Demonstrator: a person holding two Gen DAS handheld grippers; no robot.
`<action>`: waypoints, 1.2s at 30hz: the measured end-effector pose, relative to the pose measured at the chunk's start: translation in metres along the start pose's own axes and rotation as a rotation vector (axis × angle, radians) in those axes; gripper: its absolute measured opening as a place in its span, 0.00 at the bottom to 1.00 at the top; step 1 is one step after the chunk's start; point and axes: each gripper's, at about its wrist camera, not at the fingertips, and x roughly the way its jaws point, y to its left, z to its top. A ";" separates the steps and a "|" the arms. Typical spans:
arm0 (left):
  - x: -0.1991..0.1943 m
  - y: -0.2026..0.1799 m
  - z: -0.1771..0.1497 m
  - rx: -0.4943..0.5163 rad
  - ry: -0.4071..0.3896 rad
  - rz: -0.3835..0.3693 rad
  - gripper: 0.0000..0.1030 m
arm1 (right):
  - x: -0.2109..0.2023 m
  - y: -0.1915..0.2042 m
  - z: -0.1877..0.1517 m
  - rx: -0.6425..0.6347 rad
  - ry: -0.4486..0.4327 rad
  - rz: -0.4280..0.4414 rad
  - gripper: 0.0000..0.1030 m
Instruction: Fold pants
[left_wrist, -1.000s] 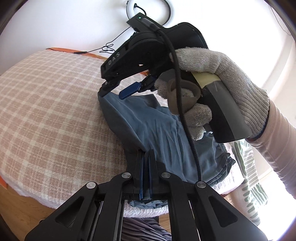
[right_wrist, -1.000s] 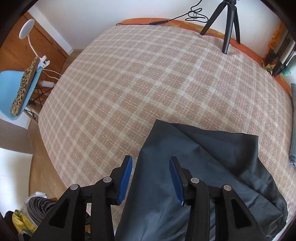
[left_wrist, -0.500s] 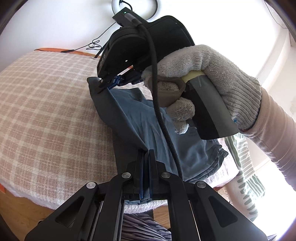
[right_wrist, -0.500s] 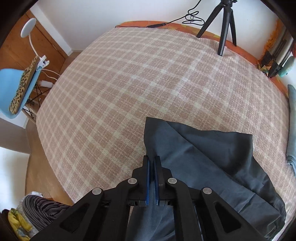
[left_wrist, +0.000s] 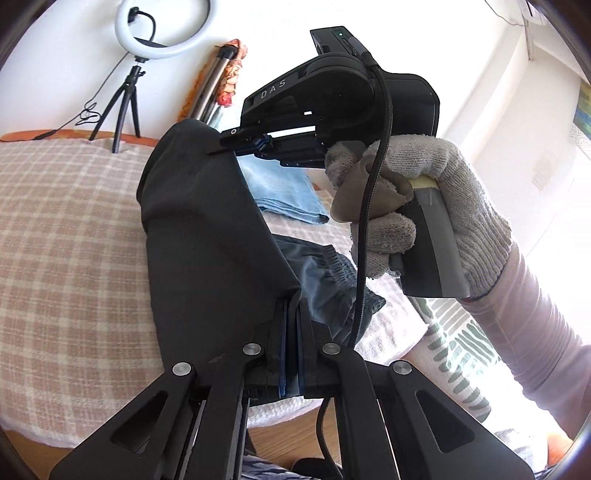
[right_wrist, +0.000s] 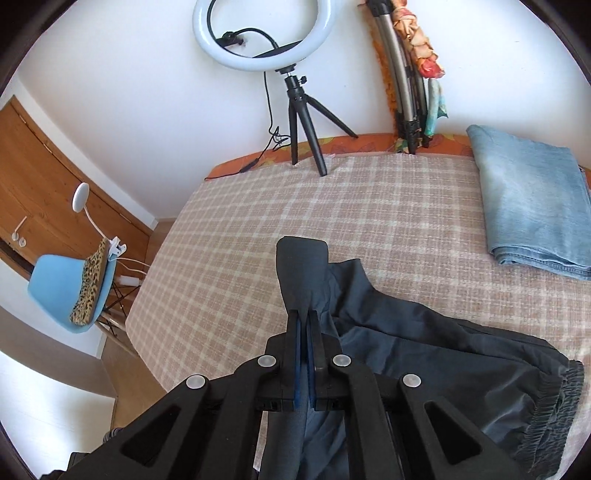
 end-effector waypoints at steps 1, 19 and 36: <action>0.005 -0.006 0.000 0.007 0.004 -0.015 0.03 | -0.007 -0.010 -0.001 0.019 -0.013 -0.003 0.00; 0.116 -0.078 0.002 0.110 0.165 -0.129 0.03 | -0.065 -0.177 -0.038 0.244 -0.072 -0.164 0.00; 0.155 -0.111 -0.018 0.192 0.271 -0.170 0.04 | -0.049 -0.256 -0.053 0.288 -0.017 -0.316 0.00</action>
